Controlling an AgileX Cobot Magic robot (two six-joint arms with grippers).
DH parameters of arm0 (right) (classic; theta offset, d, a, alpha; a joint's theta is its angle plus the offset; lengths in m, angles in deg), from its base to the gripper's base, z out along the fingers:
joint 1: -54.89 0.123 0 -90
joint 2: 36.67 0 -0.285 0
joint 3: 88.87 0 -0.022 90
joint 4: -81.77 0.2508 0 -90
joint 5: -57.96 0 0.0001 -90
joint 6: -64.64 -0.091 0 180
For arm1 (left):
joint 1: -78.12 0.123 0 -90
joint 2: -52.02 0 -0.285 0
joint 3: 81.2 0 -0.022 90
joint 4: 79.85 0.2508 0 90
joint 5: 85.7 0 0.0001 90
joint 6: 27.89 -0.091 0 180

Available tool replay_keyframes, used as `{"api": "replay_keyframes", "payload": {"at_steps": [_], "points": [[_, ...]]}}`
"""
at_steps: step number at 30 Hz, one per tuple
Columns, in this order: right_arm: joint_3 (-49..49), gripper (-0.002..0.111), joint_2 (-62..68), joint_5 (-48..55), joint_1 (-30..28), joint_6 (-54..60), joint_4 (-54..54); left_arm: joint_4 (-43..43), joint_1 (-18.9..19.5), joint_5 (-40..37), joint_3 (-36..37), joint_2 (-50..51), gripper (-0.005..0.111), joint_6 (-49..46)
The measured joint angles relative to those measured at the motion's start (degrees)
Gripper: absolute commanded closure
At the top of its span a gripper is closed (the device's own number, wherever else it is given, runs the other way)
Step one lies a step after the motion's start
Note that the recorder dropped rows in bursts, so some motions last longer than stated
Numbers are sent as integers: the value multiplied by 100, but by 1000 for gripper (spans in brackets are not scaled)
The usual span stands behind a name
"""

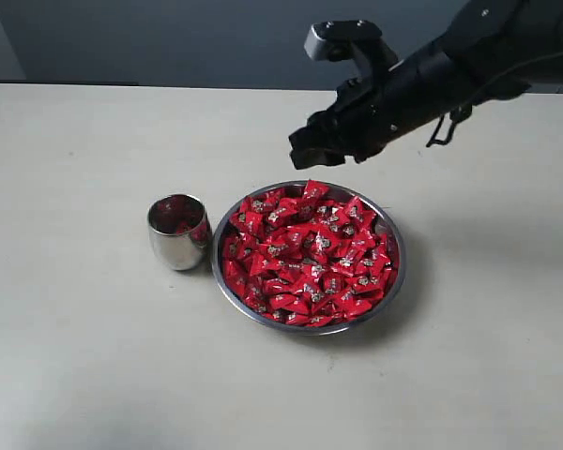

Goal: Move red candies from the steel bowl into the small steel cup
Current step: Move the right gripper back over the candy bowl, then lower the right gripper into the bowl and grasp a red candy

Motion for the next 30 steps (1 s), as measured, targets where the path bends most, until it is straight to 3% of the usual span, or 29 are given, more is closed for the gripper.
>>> {"api": "replay_keyframes", "payload": {"at_steps": [12,30], "points": [[1379,69,-599,-933,-22,17,-185,0,0,0,0,0,106,0],[1509,69,31,-1368,-22,-440,-197,0,0,0,0,0,106,0]]}}
